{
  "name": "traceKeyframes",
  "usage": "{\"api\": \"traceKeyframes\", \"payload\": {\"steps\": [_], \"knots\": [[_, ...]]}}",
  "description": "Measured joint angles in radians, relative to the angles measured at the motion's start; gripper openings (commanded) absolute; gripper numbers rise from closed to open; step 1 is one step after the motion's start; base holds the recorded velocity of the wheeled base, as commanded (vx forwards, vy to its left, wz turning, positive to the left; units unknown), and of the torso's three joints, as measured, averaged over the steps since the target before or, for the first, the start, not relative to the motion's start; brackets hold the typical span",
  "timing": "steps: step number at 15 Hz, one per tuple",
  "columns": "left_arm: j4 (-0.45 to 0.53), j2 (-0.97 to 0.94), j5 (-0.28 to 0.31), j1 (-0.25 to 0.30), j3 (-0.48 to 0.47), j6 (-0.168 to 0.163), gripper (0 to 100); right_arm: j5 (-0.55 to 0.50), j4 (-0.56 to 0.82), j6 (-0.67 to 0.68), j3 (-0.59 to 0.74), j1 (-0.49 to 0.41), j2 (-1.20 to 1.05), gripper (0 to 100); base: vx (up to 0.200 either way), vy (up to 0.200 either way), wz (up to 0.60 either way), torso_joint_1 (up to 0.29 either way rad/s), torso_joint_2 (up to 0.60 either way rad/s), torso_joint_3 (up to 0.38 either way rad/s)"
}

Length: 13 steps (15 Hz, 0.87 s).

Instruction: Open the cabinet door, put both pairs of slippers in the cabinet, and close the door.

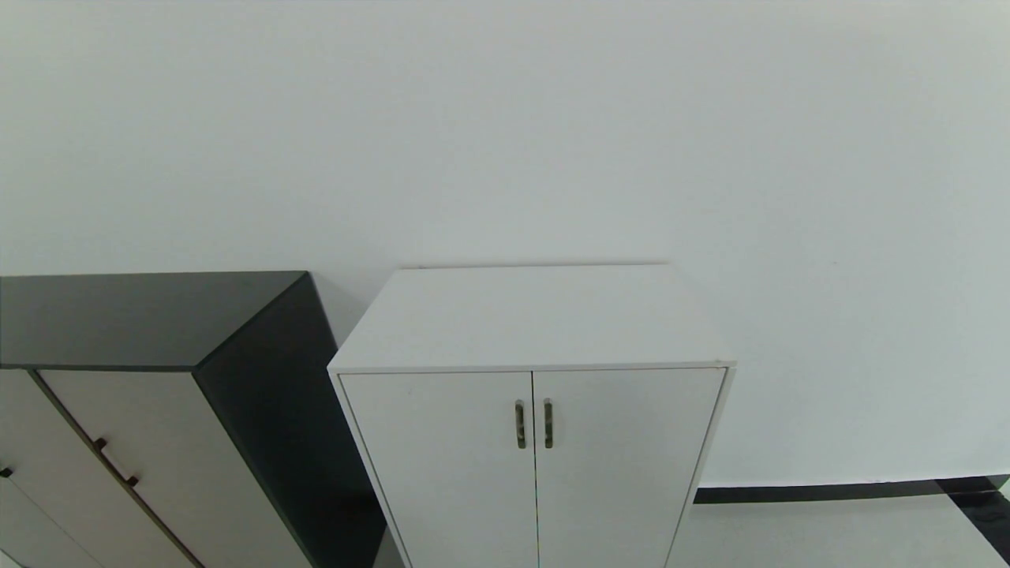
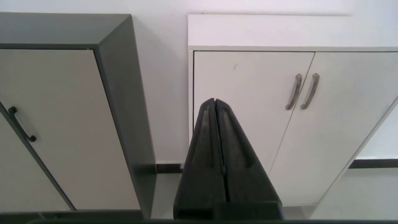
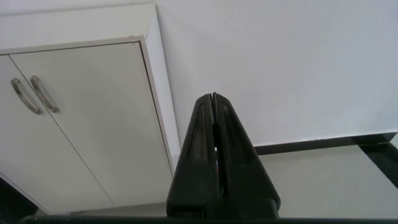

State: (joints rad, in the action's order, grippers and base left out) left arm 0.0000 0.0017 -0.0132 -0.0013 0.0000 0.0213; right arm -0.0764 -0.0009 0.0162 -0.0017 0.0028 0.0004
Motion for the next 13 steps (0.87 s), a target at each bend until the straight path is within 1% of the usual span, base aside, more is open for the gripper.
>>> {"api": "traceKeyframes", "payload": {"steps": [13], "knots": [[0.000,0.000,0.000,0.000,0.000,0.000,0,0.001,-0.001,0.004,0.002,0.000,-0.003,0,0.000,0.000,0.00,0.000,0.00,0.000]]}}
